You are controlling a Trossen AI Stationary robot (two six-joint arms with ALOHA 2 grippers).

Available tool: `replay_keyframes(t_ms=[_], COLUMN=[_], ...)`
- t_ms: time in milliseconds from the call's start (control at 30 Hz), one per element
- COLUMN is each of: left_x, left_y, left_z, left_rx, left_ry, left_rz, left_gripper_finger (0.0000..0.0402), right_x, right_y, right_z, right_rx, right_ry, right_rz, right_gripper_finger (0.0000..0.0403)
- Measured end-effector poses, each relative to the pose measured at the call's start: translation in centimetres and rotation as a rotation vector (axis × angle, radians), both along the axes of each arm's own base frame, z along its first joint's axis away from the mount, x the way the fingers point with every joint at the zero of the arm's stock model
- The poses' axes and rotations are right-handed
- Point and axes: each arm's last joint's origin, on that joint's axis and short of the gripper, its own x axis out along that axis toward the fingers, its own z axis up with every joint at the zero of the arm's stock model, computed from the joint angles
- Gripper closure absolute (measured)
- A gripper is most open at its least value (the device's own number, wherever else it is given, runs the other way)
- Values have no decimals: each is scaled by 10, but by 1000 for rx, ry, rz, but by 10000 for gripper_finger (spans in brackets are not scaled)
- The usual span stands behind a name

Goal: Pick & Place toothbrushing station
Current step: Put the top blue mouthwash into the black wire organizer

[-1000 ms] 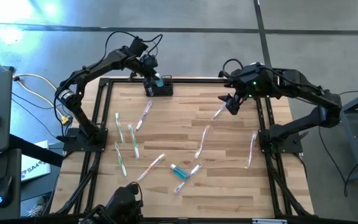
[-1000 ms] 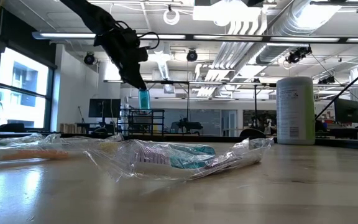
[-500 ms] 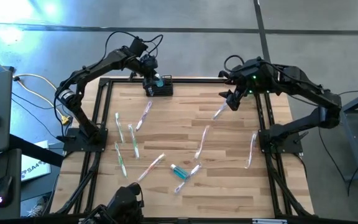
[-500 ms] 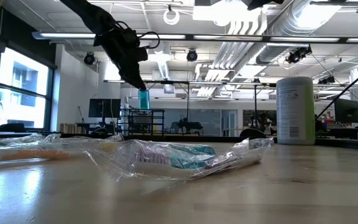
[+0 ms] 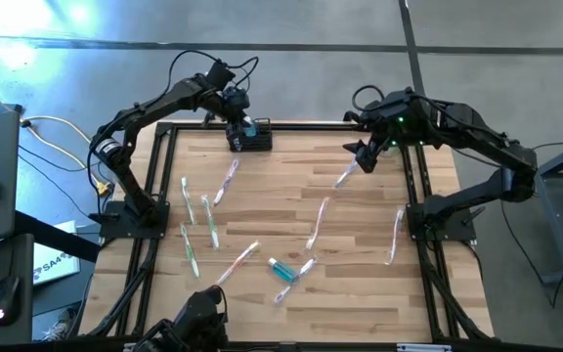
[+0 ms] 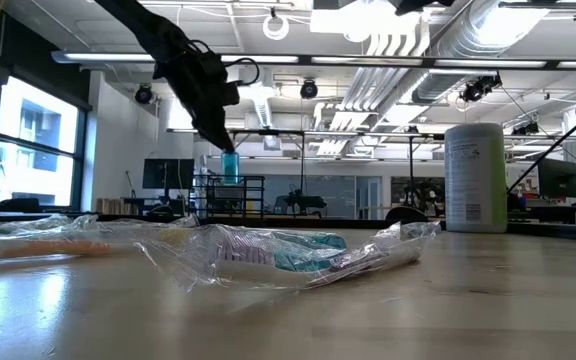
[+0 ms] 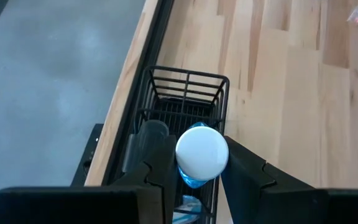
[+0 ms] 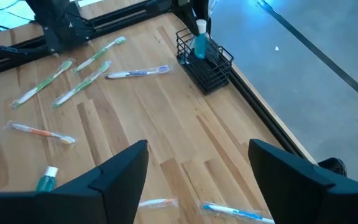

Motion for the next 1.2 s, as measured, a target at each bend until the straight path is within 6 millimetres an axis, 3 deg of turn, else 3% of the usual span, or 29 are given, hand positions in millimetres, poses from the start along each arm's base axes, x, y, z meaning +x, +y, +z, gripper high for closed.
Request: replay_keyframes(t_ms=[700,1200], left_x=[7,23], left_y=[-2,2], left_z=[2,-24], left_rx=[41,6], left_ry=[-26,42], left_rz=[-32,-37], left_gripper_finger=[310,310], right_x=[2,1], right_y=[-1,-5], right_z=[3,3], right_rx=[-26,-26], right_ry=[-27,-25], right_rz=[15,-3], right_gripper_finger=[132,132])
